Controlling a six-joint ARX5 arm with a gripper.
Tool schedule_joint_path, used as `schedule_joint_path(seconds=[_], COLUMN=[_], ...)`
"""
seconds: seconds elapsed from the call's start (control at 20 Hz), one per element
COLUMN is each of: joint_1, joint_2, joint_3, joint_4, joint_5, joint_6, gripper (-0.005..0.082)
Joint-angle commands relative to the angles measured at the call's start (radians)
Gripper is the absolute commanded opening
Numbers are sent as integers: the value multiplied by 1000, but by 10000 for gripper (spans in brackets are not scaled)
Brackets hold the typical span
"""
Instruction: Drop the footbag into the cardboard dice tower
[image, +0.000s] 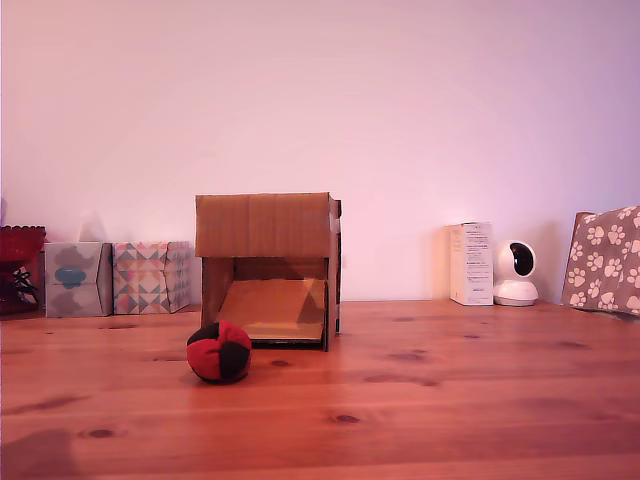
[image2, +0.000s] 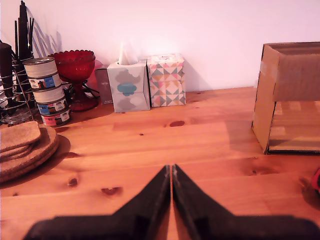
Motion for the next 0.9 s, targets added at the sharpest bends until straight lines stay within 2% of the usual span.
schedule_joint_path(seconds=[0.0, 0.45, 0.5, 0.65, 0.85], joint_1=[-3, -3, -3, -3, -3], joint_2=[-7, -7, -7, -7, -7], joint_3=[-16, -16, -16, -16, 46], joint_4=[-32, -48, -39, 67, 126], joint_5=[6, 13, 24, 89, 157], joint_6=[8, 0, -18, -20, -105], gripper=[-11, -14, -14, -14, -19])
